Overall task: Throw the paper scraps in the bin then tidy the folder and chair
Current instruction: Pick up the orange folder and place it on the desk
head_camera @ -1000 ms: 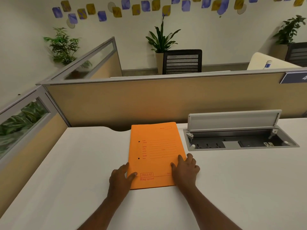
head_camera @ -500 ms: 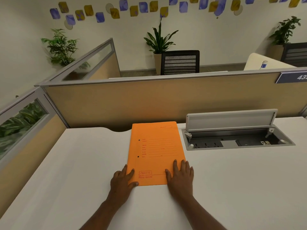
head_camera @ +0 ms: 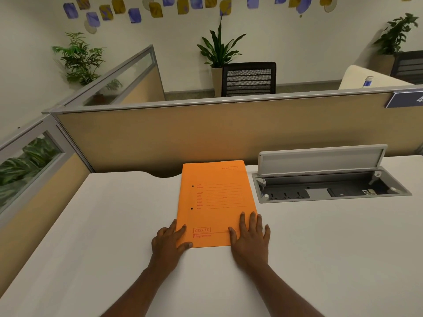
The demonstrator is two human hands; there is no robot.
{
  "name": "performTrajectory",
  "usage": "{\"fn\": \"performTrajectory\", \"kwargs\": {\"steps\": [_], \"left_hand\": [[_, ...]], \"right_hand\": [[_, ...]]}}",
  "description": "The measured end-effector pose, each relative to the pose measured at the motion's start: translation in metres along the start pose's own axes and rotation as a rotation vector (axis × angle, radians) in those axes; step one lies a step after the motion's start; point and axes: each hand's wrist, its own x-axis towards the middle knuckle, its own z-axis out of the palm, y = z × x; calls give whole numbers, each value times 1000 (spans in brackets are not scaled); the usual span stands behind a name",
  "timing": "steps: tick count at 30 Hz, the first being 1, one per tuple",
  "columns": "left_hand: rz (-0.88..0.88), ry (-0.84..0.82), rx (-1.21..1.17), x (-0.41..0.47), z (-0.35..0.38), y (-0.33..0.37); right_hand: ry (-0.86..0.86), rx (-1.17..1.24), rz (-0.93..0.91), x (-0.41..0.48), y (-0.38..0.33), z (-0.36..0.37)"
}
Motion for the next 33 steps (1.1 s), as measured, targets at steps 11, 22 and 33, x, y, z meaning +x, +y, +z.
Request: {"fn": "performTrajectory", "kwargs": {"steps": [11,22,33], "left_hand": [[6,56,85,0,7,-1],[25,57,-300,-42,-10,3],[-81,116,-201,-128,-6,-9]], "right_hand": [[1,-4,-6,4,1,1],[110,18,-48,-16,-4,-14],[33,16,-37,-102,6,-25]]}}
